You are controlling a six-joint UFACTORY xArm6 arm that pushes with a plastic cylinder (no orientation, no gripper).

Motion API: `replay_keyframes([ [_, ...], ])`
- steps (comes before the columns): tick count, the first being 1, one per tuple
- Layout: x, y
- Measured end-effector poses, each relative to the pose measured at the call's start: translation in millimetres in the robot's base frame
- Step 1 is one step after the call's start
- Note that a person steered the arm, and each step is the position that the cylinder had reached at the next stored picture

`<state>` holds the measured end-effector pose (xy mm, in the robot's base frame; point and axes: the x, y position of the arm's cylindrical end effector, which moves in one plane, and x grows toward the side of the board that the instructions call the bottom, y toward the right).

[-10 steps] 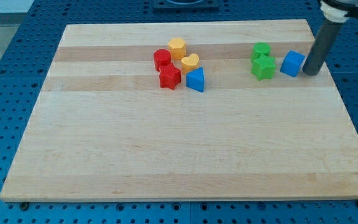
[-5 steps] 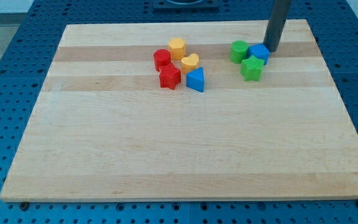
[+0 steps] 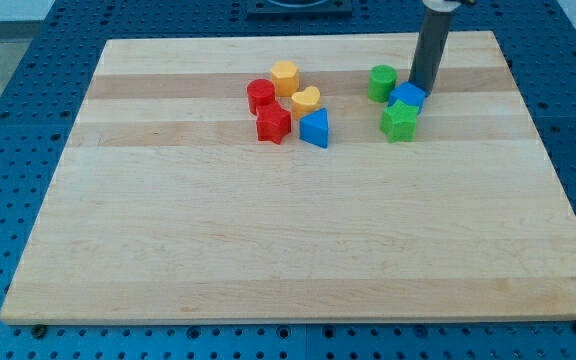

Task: Move the green circle to the right side of the yellow hexagon

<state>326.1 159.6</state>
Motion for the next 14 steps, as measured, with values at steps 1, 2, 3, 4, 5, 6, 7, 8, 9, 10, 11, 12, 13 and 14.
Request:
replay_keyframes([
  [1,3.2,-3.6],
  [2,-4.5,-22.1],
  [3,-9.9,-48.9],
  [4,-9.9,-60.3],
  [5,-9.9,-59.4],
  [6,-12.2,-39.4],
  [7,-23.8,-19.9],
  [8,-36.0,-16.7],
  [9,-37.6,-25.3],
  [10,-37.6,-39.7],
  [11,-37.7,-59.3],
  [12,-37.5,-71.3],
  [13,-37.5,-83.6],
  [14,-37.5,-92.5],
])
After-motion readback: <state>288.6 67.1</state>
